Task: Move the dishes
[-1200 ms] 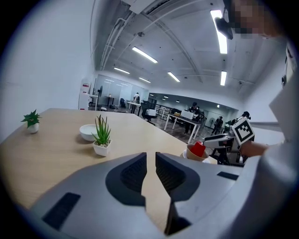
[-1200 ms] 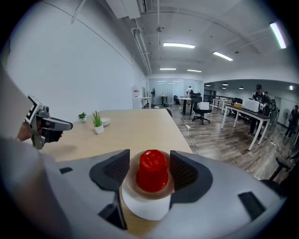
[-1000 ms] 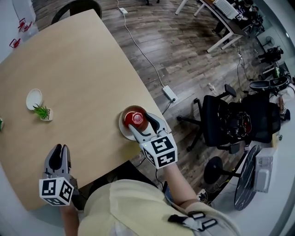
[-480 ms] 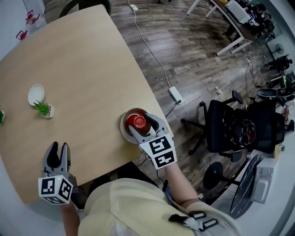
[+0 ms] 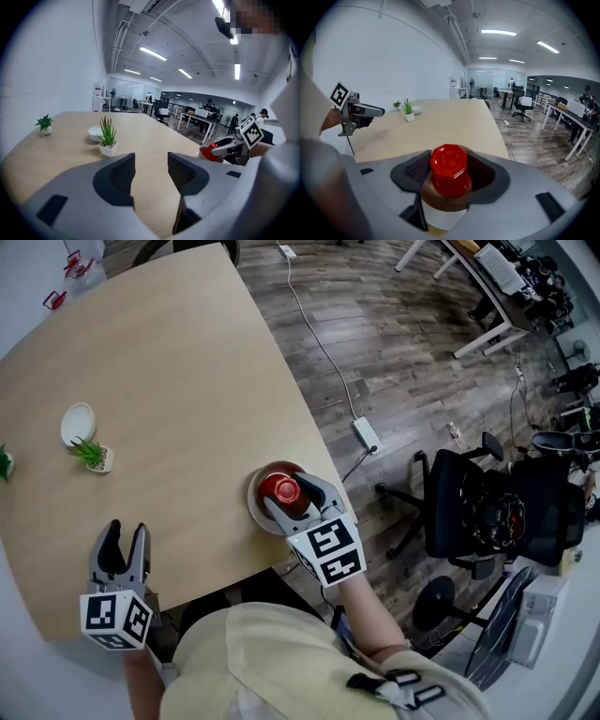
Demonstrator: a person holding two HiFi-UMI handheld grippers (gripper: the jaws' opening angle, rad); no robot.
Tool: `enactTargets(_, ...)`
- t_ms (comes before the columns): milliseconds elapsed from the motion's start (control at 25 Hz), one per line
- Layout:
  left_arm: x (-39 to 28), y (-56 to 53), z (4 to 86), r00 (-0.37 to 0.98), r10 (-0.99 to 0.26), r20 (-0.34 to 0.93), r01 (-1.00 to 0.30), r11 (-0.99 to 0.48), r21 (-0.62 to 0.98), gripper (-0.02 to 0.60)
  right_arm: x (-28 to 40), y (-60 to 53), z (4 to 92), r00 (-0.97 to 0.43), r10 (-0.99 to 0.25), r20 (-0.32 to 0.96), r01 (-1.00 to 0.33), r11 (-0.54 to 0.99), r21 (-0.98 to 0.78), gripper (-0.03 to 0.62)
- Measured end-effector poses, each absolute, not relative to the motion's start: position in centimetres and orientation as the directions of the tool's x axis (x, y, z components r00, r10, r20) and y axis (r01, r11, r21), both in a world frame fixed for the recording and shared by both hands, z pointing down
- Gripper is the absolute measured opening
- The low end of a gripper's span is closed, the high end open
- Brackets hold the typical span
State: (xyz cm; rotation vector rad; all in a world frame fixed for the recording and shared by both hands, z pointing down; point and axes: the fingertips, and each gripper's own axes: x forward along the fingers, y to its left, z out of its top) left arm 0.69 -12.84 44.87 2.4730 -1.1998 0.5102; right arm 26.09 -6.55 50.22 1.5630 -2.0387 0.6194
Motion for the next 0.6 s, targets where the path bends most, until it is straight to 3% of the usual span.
enactTargets(200, 0.1, -12.7, 44.2, 0.589, -0.67, 0.453, -0.794, -0.585, 0.167, 0.216, 25.8, -6.3, 49.5, -0.23, -0.738, 0.634, -0.966, 0.254, -0.054, 0.25)
enactTargets(600, -1.5, -14.1, 41.9, 0.674, -0.643, 0.364, -0.734, -0.637, 0.236, 0.215, 27.1, -6.6, 46.6, -0.097, -0.811, 0.577, -0.993, 0.118, -0.002, 0.249)
